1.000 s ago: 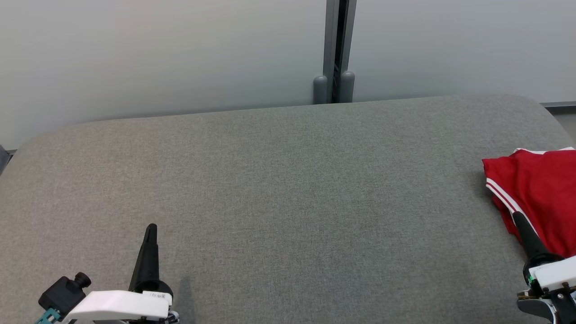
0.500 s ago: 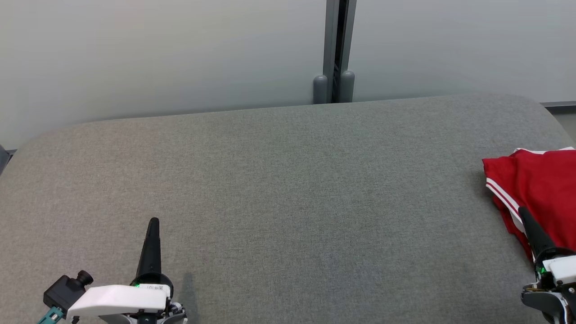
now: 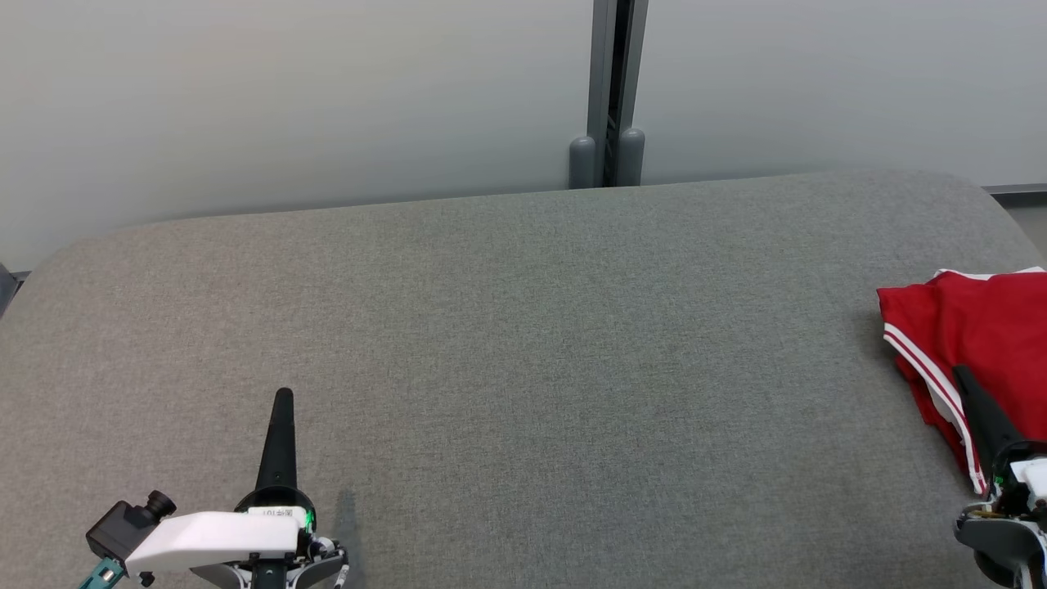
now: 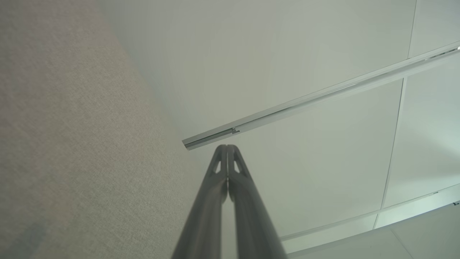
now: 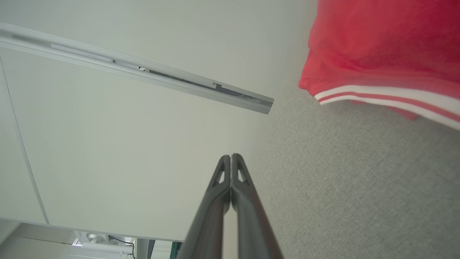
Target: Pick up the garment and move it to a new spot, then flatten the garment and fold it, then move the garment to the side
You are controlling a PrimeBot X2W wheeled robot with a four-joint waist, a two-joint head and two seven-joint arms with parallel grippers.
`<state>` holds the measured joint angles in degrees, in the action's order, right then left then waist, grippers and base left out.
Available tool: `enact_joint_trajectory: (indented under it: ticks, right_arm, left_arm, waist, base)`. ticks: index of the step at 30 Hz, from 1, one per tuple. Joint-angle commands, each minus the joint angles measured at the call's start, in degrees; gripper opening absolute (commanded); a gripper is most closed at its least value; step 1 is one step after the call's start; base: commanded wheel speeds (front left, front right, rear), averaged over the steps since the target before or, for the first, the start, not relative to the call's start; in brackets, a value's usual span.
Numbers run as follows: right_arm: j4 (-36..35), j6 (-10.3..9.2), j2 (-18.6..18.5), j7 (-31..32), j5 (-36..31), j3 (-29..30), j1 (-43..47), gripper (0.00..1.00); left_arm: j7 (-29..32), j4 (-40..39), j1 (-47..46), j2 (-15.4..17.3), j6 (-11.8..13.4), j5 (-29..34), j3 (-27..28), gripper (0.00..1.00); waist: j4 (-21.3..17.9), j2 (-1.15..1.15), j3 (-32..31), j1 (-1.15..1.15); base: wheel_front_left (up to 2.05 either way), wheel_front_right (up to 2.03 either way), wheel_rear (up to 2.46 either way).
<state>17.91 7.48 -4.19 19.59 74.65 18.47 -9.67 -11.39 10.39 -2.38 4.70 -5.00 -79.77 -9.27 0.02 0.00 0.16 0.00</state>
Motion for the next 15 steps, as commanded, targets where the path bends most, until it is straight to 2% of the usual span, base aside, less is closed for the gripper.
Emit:
enact_joint_trajectory:
  ticks: [1,15]
  right_arm:
    - [0.08,0.02,-0.30,0.46,1.09,0.56,-1.09,0.00]
    - [1.75,0.02,-0.24,2.39,7.02,2.26,-2.37,0.00]
  left_arm:
    - [-0.20,-0.05,-1.29,0.12,-0.45,-1.21,0.03,0.00]
    - [-0.60,0.80,-2.16,-0.75,-1.43,-6.82,-0.31,0.00]
  waist:
    - [0.00,0.00,0.00,0.00]
    - [0.00,0.00,0.03,0.00]
  base:
    - [0.00,0.00,0.00]
    - [0.00,0.00,0.00]
